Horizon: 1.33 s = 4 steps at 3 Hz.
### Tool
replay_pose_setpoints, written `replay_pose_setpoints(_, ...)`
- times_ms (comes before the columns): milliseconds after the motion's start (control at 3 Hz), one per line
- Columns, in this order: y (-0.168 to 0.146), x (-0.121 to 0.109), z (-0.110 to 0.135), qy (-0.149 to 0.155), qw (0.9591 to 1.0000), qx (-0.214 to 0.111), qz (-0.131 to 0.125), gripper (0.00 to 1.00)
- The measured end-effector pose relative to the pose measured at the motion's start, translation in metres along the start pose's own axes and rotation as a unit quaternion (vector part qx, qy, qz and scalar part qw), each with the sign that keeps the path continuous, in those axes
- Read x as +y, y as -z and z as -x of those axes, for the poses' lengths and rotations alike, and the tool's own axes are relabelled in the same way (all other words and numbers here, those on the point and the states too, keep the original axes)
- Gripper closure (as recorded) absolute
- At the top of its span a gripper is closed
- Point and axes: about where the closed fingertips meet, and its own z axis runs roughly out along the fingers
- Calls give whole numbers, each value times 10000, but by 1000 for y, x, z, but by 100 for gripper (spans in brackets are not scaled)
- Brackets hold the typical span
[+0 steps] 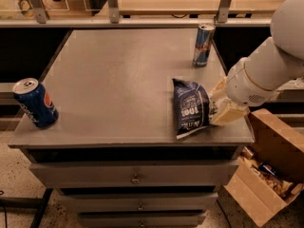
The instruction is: Move blue chip bag near pepsi can
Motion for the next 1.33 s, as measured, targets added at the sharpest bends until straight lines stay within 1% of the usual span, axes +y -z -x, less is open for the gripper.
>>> replay_pose_setpoints(333,0,0,1,10,10000,8,4,87)
replay_pose_setpoints(667,0,1,2,20,10000,9,6,100)
replay_pose_setpoints(1000,0,-2,17,240,9995,-225,30,100)
replay_pose_setpoints(1333,3,-6,48,638,9966,-523,41,100)
